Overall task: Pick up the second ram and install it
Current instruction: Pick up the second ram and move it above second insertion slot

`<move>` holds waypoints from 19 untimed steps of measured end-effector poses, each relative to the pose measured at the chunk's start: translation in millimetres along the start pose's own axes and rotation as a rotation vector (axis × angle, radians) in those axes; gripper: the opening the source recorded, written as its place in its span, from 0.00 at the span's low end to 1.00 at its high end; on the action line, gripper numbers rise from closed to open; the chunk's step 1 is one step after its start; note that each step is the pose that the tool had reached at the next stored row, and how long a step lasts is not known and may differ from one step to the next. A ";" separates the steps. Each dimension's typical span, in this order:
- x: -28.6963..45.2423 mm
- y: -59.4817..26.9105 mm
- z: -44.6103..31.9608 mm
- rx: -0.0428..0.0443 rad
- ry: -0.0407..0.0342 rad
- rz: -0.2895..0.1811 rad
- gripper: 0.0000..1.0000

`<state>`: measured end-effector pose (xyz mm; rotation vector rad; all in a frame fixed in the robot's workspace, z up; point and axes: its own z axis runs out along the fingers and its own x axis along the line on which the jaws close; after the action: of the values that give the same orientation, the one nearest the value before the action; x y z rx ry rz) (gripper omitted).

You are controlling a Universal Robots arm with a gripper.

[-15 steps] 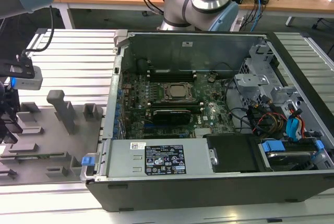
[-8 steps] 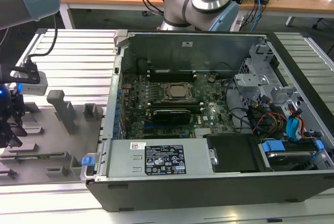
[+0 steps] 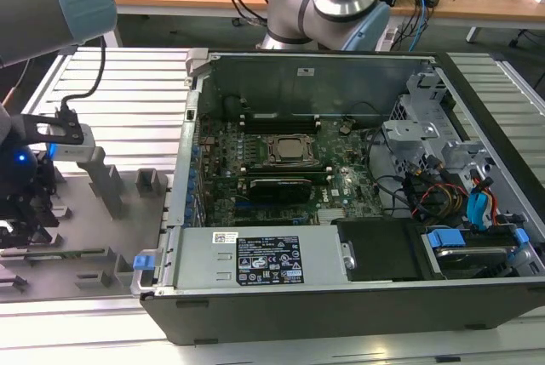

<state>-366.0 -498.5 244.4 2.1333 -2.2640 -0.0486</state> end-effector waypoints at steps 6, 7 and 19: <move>8.9 -1.0 5.6 -0.0001 0.0001 0.000 0.30; 9.0 -1.0 6.9 -0.0001 0.0001 0.000 0.30; 13.6 -2.4 28.6 0.0000 0.0002 0.000 0.30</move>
<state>-365.7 -512.2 215.7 2.1332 -2.2639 -0.0485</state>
